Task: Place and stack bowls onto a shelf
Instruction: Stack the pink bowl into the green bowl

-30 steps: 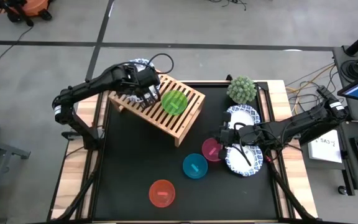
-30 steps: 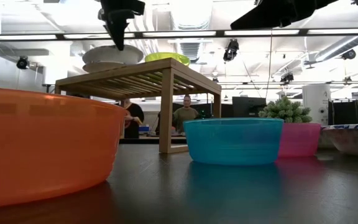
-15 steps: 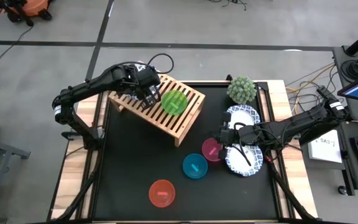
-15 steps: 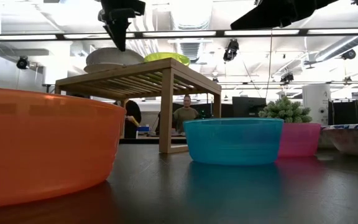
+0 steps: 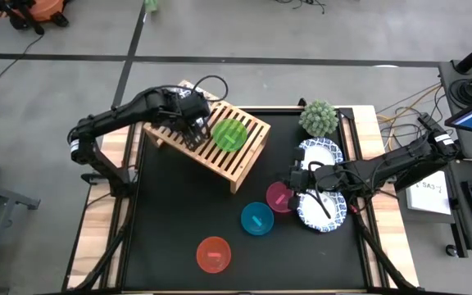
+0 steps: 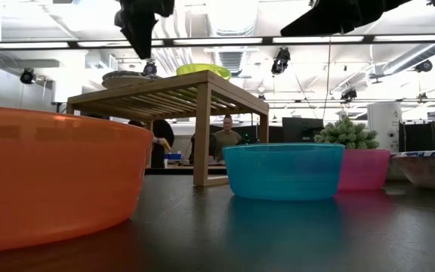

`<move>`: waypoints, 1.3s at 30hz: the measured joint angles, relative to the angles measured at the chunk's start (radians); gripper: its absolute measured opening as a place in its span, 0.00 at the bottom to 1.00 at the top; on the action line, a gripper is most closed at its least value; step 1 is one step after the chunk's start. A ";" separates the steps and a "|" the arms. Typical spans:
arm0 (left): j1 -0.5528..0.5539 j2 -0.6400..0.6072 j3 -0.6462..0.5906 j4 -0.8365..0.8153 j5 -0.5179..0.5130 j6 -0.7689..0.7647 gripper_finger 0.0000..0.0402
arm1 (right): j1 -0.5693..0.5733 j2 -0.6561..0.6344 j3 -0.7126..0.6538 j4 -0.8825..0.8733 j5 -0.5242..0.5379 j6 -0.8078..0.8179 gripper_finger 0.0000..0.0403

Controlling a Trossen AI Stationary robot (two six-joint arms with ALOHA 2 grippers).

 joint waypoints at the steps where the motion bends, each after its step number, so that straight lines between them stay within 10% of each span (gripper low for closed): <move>1: -0.017 -0.007 0.000 -0.001 0.008 -0.014 0.44 | 0.000 0.000 0.000 -0.003 0.000 0.002 0.02; 10: -0.311 -0.122 -0.038 0.057 0.010 -0.077 0.44 | 0.000 0.000 0.000 -0.020 -0.001 0.046 0.02; 23: -0.789 -0.313 -0.484 0.667 -0.080 -0.207 0.44 | 0.000 0.010 -0.001 -0.024 -0.003 0.138 0.02; 39: -0.884 -0.269 -0.788 0.824 -0.134 -0.455 0.44 | 0.007 0.137 -0.003 -0.147 -0.023 0.500 0.02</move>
